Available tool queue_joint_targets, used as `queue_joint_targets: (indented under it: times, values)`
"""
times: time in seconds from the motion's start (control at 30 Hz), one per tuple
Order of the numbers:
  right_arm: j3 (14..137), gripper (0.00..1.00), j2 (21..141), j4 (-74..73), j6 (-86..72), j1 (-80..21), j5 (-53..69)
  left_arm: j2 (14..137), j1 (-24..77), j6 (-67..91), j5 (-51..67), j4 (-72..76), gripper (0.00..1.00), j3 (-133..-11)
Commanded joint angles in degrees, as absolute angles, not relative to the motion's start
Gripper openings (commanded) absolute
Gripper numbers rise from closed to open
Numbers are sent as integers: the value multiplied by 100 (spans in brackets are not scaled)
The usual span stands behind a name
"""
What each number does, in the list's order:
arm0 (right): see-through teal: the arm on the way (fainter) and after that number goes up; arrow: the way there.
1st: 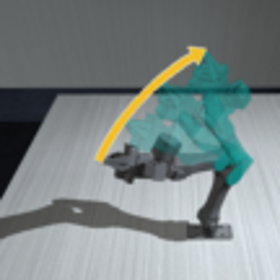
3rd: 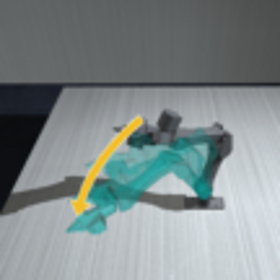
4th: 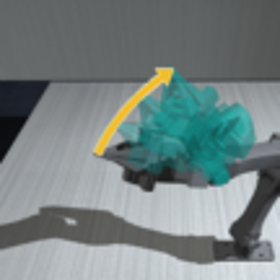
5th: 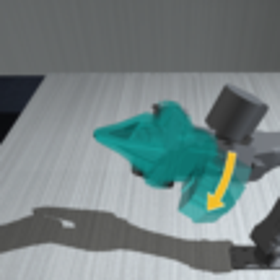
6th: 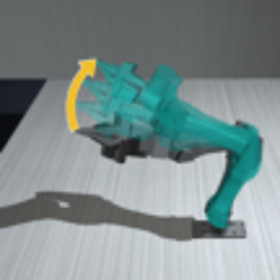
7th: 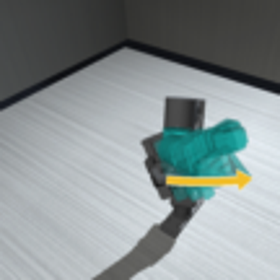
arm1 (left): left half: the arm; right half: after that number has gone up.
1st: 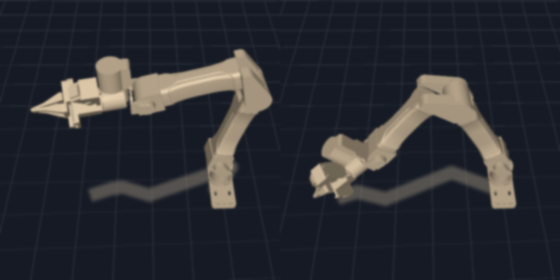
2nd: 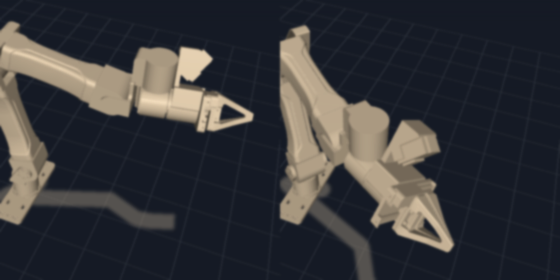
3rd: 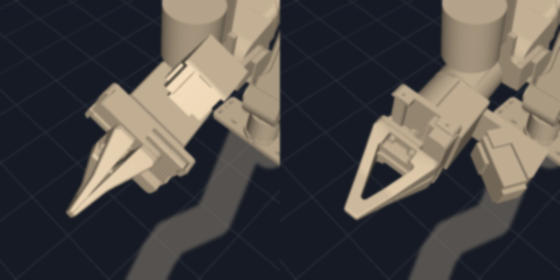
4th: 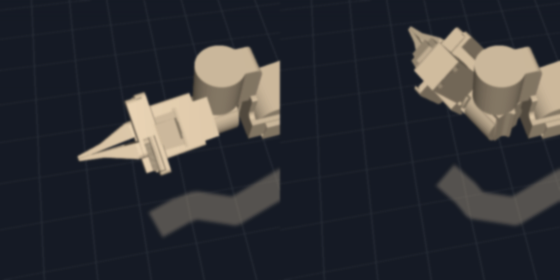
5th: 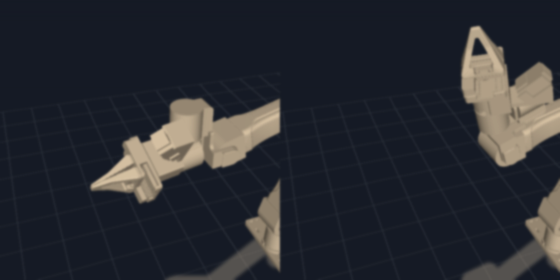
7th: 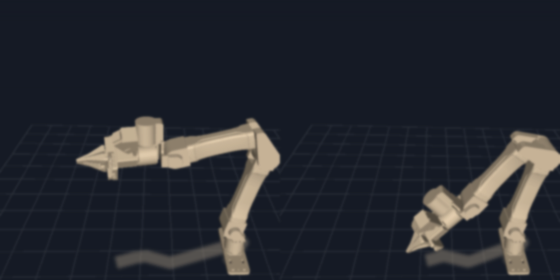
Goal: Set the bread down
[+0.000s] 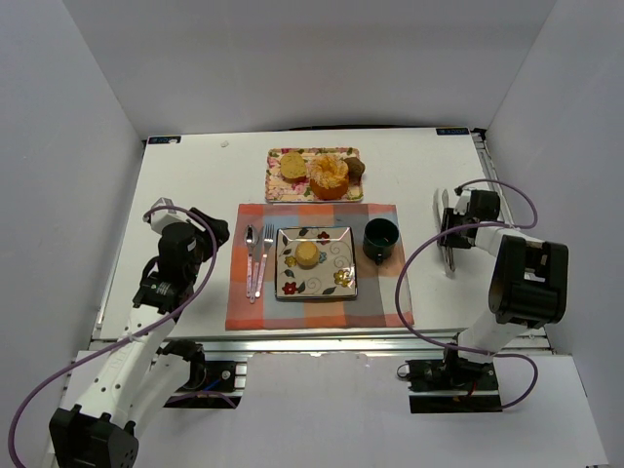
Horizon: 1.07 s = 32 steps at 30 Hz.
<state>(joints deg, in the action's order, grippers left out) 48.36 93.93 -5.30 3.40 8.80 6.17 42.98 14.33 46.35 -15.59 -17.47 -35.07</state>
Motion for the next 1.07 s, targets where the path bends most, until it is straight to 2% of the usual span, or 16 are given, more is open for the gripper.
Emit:
queue_joint_targets:
  times: [0.0, 0.07, 0.27, 0.37, 0.4, 0.43, 0.83, 1.03]
  values:
    - [4729, 45, 9474, -272, 483, 905, 641, 4245, 1406, 4605, -1529, -1679, 76, -3551]
    - [4711, 52, 9527, -264, 527, 914, 659, 4254, 1406, 4614, -1529, -1679, 76, -3560]
    - [4868, 63, 9501, -518, 677, 940, 712, 4315, 1406, 4614, -1512, -1635, 76, -3586]
    - [4974, 74, 9317, -650, 712, 958, 712, 4324, 1415, 4614, -1512, -1617, 76, -3604]
    - [5096, 87, 9256, -772, 721, 958, 703, 4333, 1406, 4606, -1512, -1617, 76, -3604]
    - [5150, 89, 9124, -826, 756, 958, 712, 4333, 1415, 4605, -1512, -1617, 76, -3604]
    - [6791, 90, 8525, -1476, 1020, 712, 194, 4447, 1406, 4588, -1424, -1468, 76, -3612]
    - [7602, 89, 8552, -1775, 923, 168, 825, 4509, 1406, 4526, -1415, -1459, 76, -3665]
